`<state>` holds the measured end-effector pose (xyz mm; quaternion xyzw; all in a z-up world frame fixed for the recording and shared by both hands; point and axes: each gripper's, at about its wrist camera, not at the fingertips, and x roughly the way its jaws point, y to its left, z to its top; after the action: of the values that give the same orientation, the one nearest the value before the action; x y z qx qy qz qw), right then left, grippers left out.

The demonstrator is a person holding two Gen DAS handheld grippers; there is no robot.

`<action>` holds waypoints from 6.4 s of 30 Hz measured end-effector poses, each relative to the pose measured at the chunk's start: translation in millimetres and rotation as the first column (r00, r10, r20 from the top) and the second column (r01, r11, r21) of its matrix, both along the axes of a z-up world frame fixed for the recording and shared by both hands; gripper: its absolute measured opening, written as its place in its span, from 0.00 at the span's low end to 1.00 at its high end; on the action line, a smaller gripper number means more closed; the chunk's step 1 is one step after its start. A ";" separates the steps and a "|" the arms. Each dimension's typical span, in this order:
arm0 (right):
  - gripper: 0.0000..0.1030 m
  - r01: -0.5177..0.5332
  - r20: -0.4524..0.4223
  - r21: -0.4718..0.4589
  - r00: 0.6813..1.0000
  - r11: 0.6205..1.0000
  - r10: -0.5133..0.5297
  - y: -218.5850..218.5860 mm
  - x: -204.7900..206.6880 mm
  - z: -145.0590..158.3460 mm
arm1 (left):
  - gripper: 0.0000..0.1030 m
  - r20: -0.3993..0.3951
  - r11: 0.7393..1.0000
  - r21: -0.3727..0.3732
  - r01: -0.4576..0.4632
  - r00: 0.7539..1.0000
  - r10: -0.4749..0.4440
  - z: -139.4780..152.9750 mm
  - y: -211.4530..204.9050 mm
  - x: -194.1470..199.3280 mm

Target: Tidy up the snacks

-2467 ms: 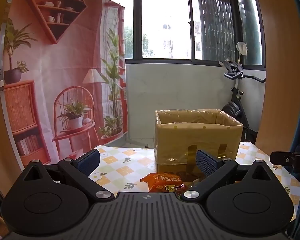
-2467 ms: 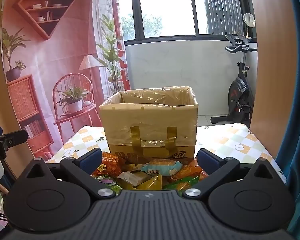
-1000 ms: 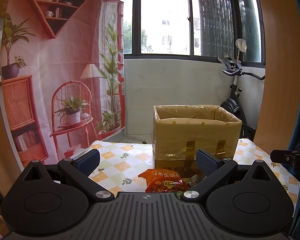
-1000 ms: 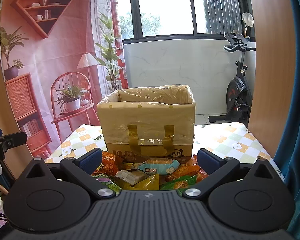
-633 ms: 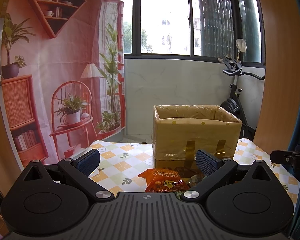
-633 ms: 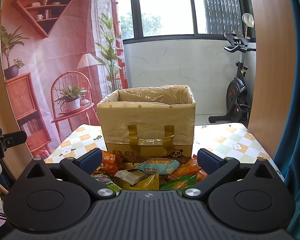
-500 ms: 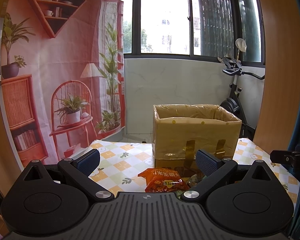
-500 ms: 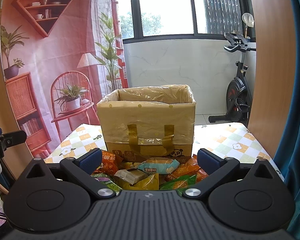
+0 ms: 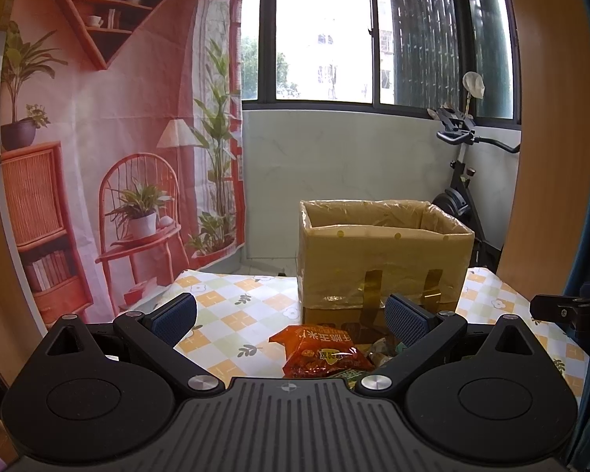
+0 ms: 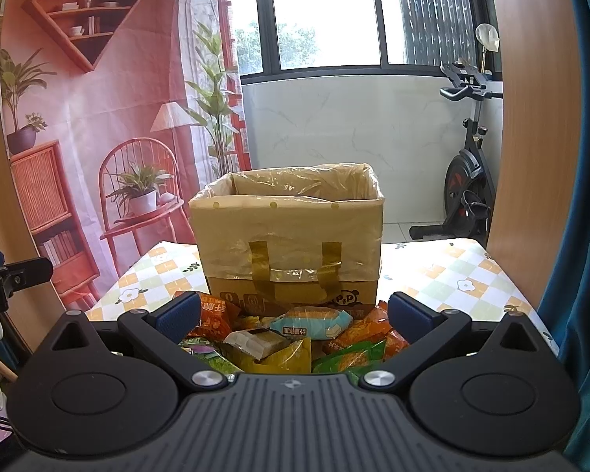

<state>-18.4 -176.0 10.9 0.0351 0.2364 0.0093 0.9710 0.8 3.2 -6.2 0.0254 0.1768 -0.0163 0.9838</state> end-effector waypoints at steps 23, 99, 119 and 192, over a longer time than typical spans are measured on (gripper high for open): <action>0.95 0.048 -0.129 0.033 0.991 0.998 -0.043 -34.9 50.4 -88.0 | 1.00 -0.201 0.994 -0.105 -0.014 0.979 -0.007 -64.8 22.0 86.1; 0.69 0.044 -0.234 0.104 0.972 0.994 -0.019 -62.4 95.7 -182.2 | 0.59 -0.551 0.926 -0.370 0.077 0.784 -0.285 -150.3 27.1 265.7; 0.66 0.063 -0.132 0.090 0.990 0.994 -0.050 -63.8 75.2 -144.2 | 0.55 -0.337 0.957 -0.248 0.148 0.913 -0.229 -71.3 29.6 207.4; 0.81 0.004 0.066 0.075 0.998 0.997 -0.009 -70.3 284.0 -44.8 | 0.79 -0.117 0.976 -0.092 0.197 0.971 -0.207 4.9 -43.5 275.4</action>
<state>265.6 -246.3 -33.9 0.0720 0.2036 0.0161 0.9763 276.2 -40.3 -1.4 0.0028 0.2343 -0.1249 0.9641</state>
